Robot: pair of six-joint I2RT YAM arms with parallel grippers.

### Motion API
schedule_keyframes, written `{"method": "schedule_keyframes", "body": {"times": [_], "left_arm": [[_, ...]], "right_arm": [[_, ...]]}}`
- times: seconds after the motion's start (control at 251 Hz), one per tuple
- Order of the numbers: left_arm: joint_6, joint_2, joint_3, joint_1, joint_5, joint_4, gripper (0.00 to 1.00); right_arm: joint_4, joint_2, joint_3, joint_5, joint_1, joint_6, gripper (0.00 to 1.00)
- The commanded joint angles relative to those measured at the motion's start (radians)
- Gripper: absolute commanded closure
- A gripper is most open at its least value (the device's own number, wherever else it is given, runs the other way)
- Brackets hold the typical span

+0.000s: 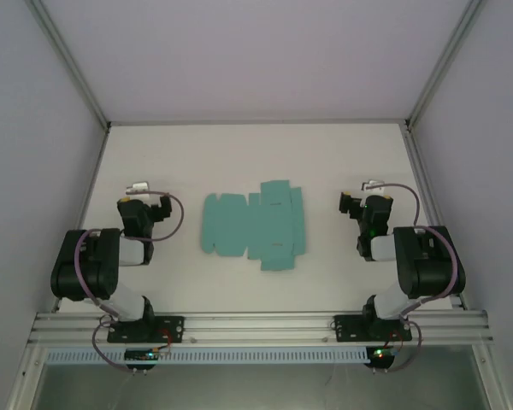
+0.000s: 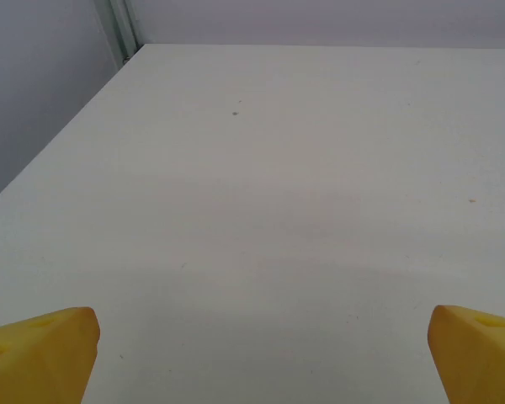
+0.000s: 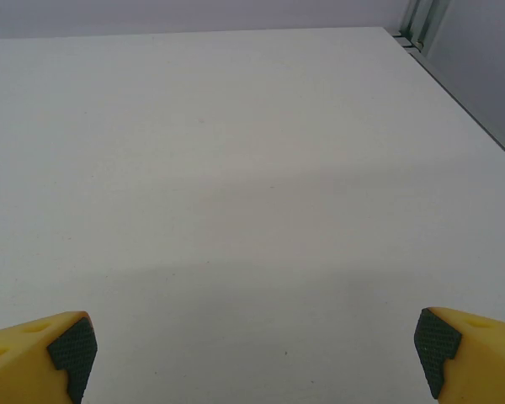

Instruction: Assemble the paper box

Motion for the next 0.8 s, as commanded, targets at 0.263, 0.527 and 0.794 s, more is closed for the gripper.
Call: {"method": "schedule_keyframes", "body": {"times": [0.263, 0.527, 0.794], "left_arm": [[-0.012, -0.004, 0.023, -0.004, -0.017, -0.005, 0.01], [-0.012, -0.006, 0.021, -0.004, -0.018, -0.002, 0.01], [-0.012, -0.099, 0.092, -0.005, -0.033, -0.202, 0.01]], "right_arm": [[0.004, 0.003, 0.011, 0.01, 0.003, -0.01, 0.01], [0.001, 0.002, 0.009, -0.003, 0.002, -0.002, 0.01], [-0.13, -0.074, 0.057, 0.005, 0.006, -0.03, 0.01]]}}
